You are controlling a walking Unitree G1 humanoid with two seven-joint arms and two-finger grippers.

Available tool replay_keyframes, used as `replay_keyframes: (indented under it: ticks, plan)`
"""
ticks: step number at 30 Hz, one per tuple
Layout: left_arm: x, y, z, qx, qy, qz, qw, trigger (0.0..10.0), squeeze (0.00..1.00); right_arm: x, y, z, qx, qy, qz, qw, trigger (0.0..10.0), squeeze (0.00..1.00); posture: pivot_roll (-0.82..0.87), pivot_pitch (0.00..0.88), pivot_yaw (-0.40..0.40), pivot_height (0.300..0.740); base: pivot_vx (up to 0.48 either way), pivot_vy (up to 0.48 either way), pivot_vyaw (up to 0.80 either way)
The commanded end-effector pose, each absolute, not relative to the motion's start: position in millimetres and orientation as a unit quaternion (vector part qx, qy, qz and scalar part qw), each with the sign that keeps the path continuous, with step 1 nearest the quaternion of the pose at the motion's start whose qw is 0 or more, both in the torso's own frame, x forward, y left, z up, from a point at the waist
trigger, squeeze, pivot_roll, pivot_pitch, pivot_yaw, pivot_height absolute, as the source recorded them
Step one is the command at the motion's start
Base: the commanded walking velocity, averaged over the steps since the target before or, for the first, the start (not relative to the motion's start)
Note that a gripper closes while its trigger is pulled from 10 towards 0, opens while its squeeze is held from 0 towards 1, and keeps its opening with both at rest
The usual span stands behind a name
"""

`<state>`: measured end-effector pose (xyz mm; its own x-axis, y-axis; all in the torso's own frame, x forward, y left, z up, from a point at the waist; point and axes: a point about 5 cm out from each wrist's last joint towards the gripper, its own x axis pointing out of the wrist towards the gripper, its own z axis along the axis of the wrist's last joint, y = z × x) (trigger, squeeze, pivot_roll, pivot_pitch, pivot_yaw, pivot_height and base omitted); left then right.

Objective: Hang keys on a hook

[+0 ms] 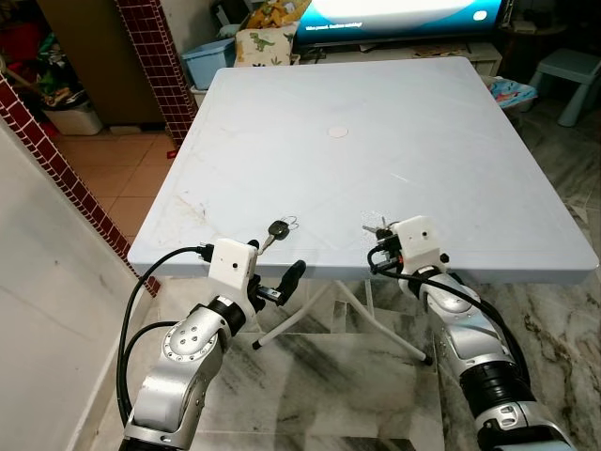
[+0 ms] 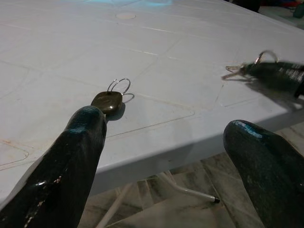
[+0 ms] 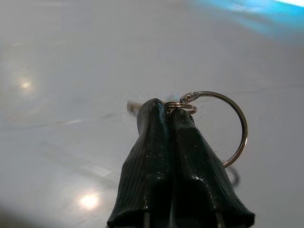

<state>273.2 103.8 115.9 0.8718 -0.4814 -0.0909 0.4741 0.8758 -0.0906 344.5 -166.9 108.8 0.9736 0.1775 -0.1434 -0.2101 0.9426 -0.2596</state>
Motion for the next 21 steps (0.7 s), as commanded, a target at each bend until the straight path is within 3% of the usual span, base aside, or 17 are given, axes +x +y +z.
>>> replay_keyframes:
  ticks: [1,14,15,16,17,18,21]
  plan:
    - [274.5,106.8,116.5,-0.026,0.055,-0.242,0.968,10.0,0.0,351.8,-165.6,133.5,-0.15,0.003,0.084,0.985,0.0,0.0,-0.04,0.072,0.107,0.74,0.0,0.0,0.0]
    - [278.0,112.0,120.4,-0.018,0.034,-0.212,0.976,10.0,0.0,354.5,-159.3,182.9,-0.219,-0.114,0.085,0.965,0.0,0.0,-0.05,0.061,0.106,0.74,0.0,0.0,0.0]
    - [279.5,114.1,122.4,-0.016,0.026,-0.202,0.979,10.0,0.0,352.9,-157.5,185.3,-0.222,-0.12,0.09,0.964,1.5,0.0,-0.05,0.057,0.103,0.74,0.0,0.0,0.0]
    - [282.1,118.6,126.0,-0.01,0.013,-0.179,0.984,10.0,0.0,349.1,-154.9,188.8,-0.216,-0.128,0.093,0.963,8.5,0.0,-0.05,0.054,0.102,0.74,0.0,0.0,0.0]
    - [282.1,118.6,126.0,-0.01,0.013,-0.179,0.984,10.0,0.0,349.1,-154.9,188.8,-0.216,-0.128,0.093,0.963,8.5,0.0,-0.05,0.054,0.102,0.74,0.0,0.0,0.0]
    - [283.7,122.4,128.0,-0.007,0.007,-0.162,0.987,10.0,0.0,344.6,-153.9,191.5,-0.208,-0.134,0.092,0.965,10.0,0.0,-0.05,0.052,0.099,0.74,0.0,0.0,0.0]
    - [284.5,125.3,129.0,-0.005,0.003,-0.151,0.988,10.0,0.0,340.0,-153.8,193.6,-0.198,-0.14,0.089,0.966,10.0,0.0,-0.06,0.048,0.098,0.74,0.0,0.0,0.0]
